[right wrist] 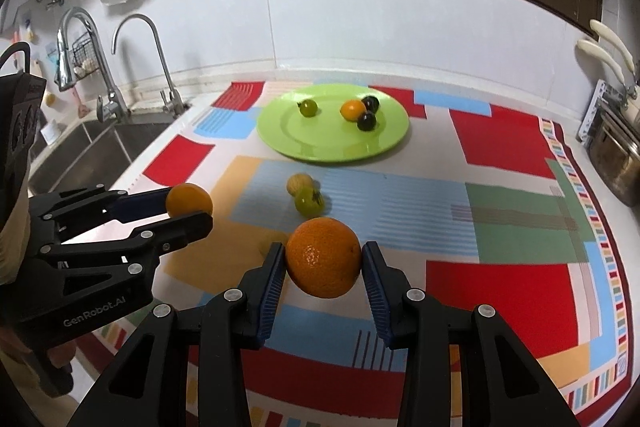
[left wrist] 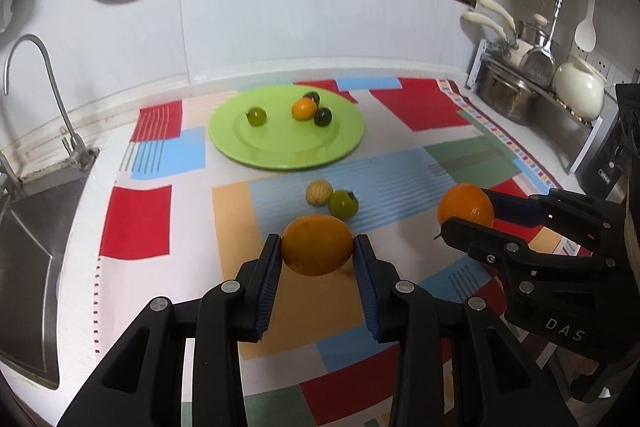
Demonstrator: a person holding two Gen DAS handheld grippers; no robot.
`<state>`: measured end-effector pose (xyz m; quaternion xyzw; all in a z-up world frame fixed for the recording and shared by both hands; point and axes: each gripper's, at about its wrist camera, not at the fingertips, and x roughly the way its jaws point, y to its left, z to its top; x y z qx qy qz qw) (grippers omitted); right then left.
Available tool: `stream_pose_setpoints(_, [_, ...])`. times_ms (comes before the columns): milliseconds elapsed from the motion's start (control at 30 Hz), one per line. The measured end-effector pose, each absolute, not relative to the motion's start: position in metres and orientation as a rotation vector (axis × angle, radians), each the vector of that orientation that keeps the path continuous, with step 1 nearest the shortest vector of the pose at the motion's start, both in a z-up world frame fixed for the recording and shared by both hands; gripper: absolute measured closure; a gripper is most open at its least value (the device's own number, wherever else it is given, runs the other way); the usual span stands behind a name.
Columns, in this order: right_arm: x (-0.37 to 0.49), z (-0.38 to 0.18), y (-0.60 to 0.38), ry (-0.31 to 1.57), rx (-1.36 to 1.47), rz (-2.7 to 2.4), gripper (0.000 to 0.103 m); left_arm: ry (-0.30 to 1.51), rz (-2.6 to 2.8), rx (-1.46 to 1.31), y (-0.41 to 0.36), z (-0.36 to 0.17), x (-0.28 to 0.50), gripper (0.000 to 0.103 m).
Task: Organize fruits
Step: 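Carry both oranges over the green plate and open both tools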
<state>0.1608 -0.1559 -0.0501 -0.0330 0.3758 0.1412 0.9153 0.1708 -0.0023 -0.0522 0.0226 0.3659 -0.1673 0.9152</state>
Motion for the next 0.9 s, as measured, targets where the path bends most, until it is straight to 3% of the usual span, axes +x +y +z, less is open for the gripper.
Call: stream_pose_setpoints(900, [0.191,0.017,-0.160,0.581,-0.091,0.338,0.063,0.570,-0.322,0.068,-0.008,0.011,0.196,0.067])
